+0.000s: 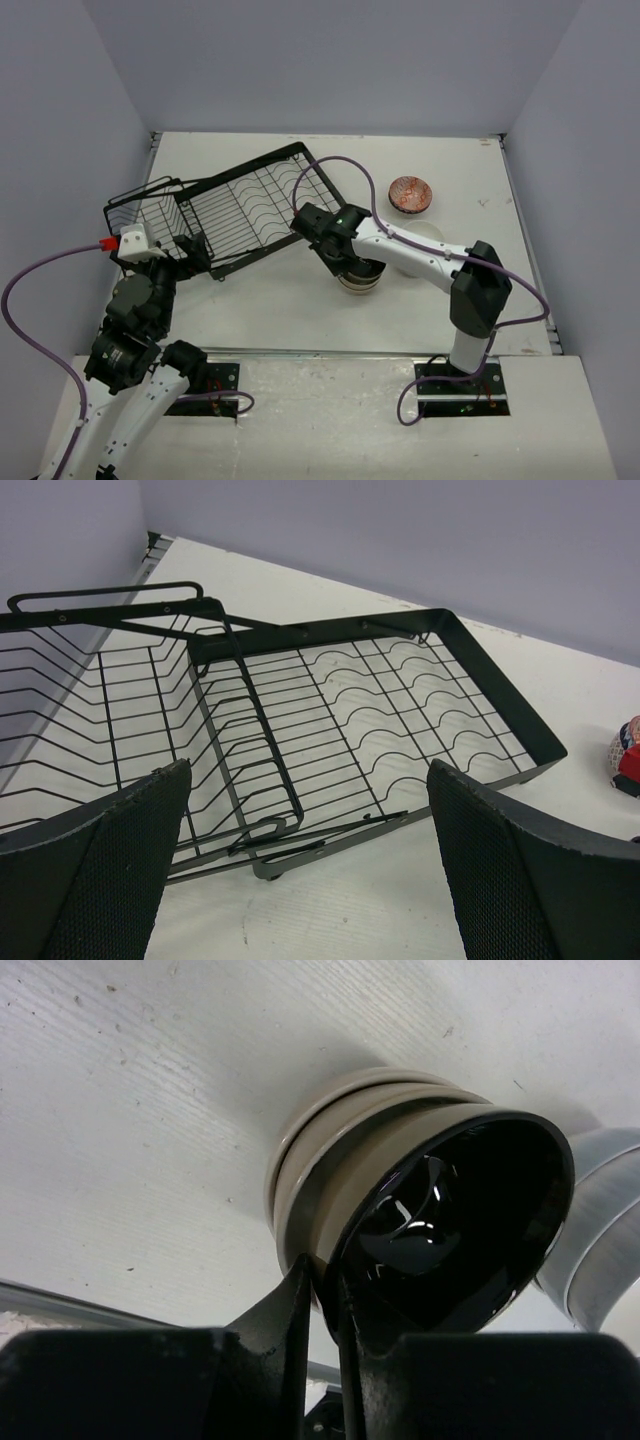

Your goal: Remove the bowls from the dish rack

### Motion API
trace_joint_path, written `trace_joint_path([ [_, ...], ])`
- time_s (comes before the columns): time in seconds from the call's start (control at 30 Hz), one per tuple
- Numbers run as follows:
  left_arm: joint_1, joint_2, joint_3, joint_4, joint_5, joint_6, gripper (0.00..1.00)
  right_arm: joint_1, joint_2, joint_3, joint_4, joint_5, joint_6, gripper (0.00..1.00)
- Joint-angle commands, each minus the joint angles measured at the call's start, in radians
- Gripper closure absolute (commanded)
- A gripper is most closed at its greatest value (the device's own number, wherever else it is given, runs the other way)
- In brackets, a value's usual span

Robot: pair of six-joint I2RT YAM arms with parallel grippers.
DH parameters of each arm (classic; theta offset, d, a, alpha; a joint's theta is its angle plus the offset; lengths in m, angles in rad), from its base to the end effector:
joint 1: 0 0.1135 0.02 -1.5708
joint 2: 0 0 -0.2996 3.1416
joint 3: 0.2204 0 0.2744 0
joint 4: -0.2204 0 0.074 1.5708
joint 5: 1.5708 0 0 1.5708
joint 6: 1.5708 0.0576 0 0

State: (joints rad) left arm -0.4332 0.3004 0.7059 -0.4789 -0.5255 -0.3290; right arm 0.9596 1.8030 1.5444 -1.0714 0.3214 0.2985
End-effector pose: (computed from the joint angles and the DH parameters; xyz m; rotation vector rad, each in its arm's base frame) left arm 0.0845 -0.0072 0.3538 -0.3135 1.6061 -0.1523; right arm 0.2409 0.3121 0.2696 -0.8431 2.6235 -0.1650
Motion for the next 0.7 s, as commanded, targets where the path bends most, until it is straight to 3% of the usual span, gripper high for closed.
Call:
trace_joint_path([
  [0.0, 0.007, -0.007, -0.005, 0.025, -0.008, 0.007, 0.0, 0.014, -0.001, 0.045, -0.019, 0.03, 0.014, 0.86],
  [0.27, 0.007, -0.01, -0.005, 0.025, -0.01, 0.007, 0.0, 0.025, -0.008, 0.036, -0.024, 0.03, 0.03, 0.73],
  [0.67, 0.007, -0.012, -0.006, 0.025, -0.008, 0.008, 0.0, 0.056, -0.027, 0.026, -0.03, 0.008, 0.054, 0.8],
])
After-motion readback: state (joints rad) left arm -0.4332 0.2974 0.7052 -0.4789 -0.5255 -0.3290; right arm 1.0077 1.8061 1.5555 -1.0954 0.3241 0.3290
